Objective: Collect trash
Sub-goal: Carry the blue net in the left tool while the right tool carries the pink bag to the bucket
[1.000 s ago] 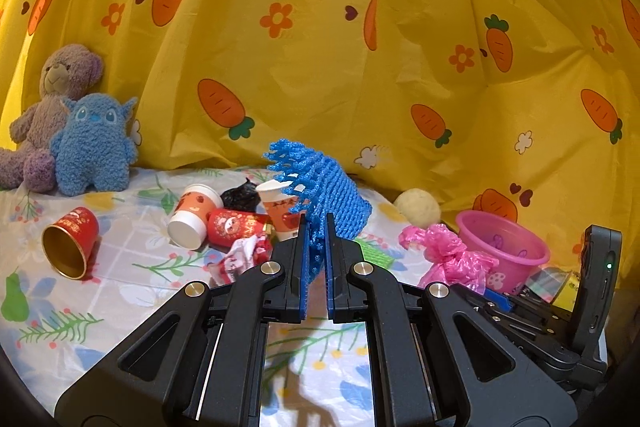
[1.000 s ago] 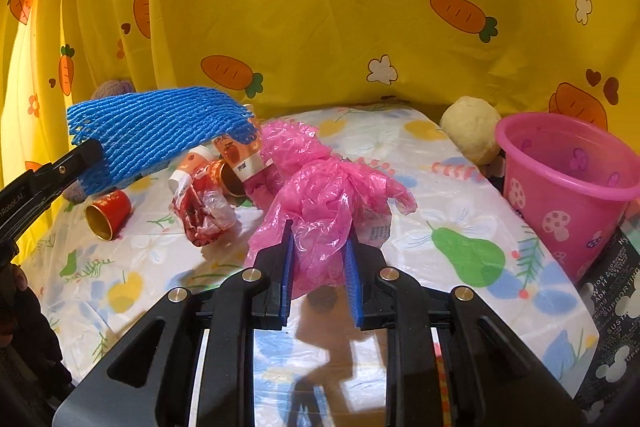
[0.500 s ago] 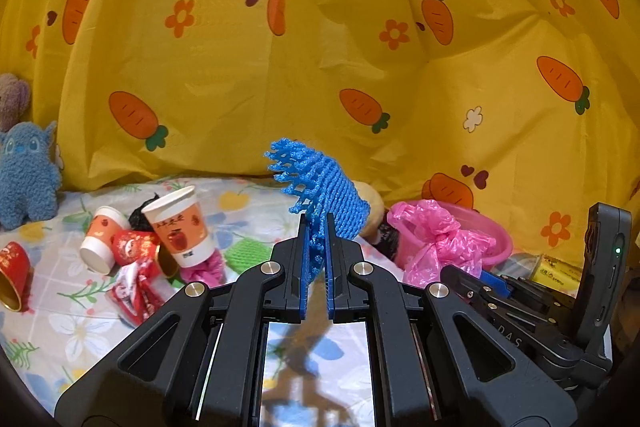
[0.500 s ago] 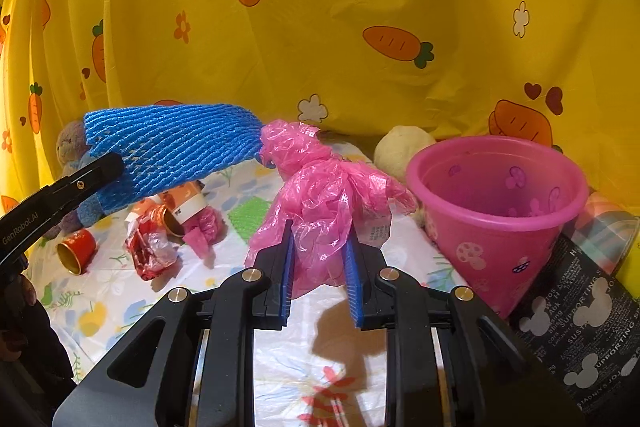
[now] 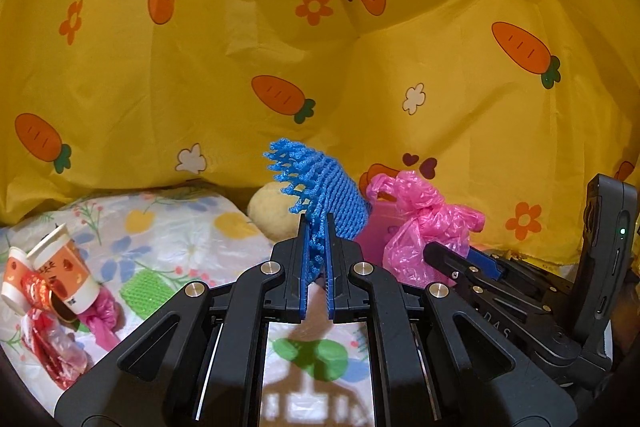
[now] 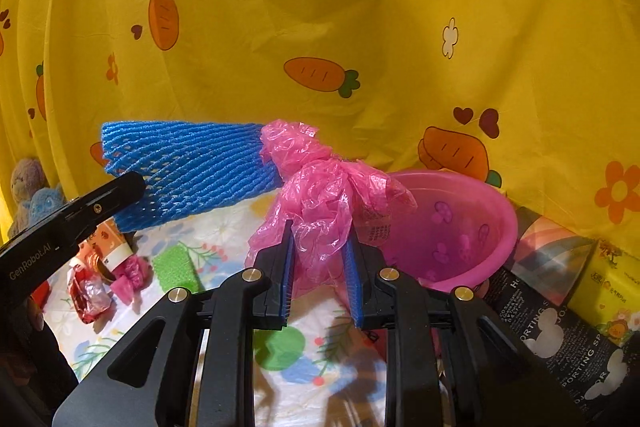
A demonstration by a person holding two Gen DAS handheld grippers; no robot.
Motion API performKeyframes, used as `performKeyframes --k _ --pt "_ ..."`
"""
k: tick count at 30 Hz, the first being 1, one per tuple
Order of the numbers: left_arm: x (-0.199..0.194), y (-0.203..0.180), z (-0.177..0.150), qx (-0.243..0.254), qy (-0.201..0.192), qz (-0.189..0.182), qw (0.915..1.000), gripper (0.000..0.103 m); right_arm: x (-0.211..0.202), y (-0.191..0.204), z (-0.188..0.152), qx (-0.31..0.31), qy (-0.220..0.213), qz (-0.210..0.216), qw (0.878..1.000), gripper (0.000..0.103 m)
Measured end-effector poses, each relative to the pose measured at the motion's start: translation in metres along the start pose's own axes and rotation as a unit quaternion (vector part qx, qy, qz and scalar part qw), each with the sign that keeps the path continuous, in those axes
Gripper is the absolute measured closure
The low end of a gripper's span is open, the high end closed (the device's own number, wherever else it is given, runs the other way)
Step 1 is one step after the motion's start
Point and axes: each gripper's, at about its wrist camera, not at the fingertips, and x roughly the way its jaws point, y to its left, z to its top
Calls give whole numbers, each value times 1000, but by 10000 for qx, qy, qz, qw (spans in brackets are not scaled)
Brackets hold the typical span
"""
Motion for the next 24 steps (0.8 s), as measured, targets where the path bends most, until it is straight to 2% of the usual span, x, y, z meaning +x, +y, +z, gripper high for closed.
performKeyframes --k 14,24 --pt "80 -24 4 14 435 -653 9969 98 24 -47 19 235 -132 -492 9984 80" --pt "125 -35 -6 61 805 -837 9932 97 44 -63 19 275 -32 -697 9972 80"
